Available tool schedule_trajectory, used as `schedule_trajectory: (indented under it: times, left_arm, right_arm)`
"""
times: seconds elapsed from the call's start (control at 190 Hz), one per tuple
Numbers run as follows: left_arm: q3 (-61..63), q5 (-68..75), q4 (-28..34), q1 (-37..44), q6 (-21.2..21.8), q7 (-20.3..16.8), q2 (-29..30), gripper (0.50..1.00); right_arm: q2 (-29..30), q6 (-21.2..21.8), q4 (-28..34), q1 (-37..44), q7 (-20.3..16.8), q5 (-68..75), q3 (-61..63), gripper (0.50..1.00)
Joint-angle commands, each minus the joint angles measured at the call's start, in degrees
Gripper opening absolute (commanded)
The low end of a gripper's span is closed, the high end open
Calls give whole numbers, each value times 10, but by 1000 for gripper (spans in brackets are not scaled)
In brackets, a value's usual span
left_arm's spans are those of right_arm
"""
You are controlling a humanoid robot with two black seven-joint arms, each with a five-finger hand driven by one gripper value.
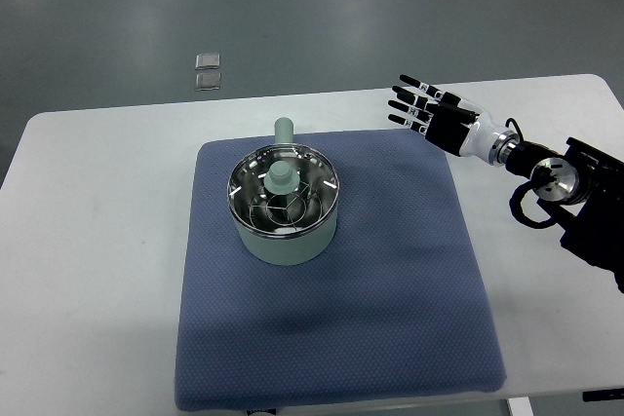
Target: Open lid and place right of pot
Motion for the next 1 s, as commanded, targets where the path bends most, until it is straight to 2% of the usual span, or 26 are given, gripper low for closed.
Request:
schedule_trajectory:
  times: [0.0, 0.284, 0.373, 0.425, 0.431, 0.462, 0.667, 0.814, 0.887, 0.94, 0.945, 0.992]
  left_arm:
    - [1, 0, 0, 0, 0, 0, 0, 1000]
    - [0, -1, 4, 1, 1, -1, 0, 1000]
    - [0, -1, 4, 0, 1, -1, 0, 1000]
    - [0, -1, 4, 0, 1, -1, 0, 1000]
    - [0, -1, 4, 0, 1, -1, 0, 1000]
    - [0, -1, 4, 0, 1, -1, 0, 1000]
    - [0, -1, 4, 0, 0, -1, 0, 1000]
    - [-1, -1, 4, 0, 0, -1, 0, 1000]
    - [-1, -1, 4, 0, 0, -1, 0, 1000]
    - [-1, -1, 4, 0, 0, -1, 0, 1000]
    - [-1, -1, 4, 0, 0, -1, 0, 1000]
    - [-1, -1, 4, 0, 0, -1, 0, 1000]
  right_arm:
    - [1, -2, 0, 0, 0, -1, -1, 940]
    - [-4, -1, 2, 5, 2, -29, -2, 938]
    - [-5, -9, 2, 10, 26, -89, 0, 936]
    - [-5, -9, 2, 10, 26, -89, 0, 936]
    - [-4, -15, 2, 17, 39, -113, 2, 936]
    - [-3, -21, 2, 18, 44, -125, 1, 936]
    - [-3, -31, 3, 22, 48, -144, -2, 936]
    - [-2, -66, 5, 39, 85, -286, 0, 938]
    - [-1, -71, 6, 56, 110, -338, 0, 938]
    - [-1, -71, 6, 56, 110, -338, 0, 938]
    - [-1, -72, 7, 67, 123, -359, -1, 938]
    - [-2, -72, 8, 71, 127, -365, -1, 938]
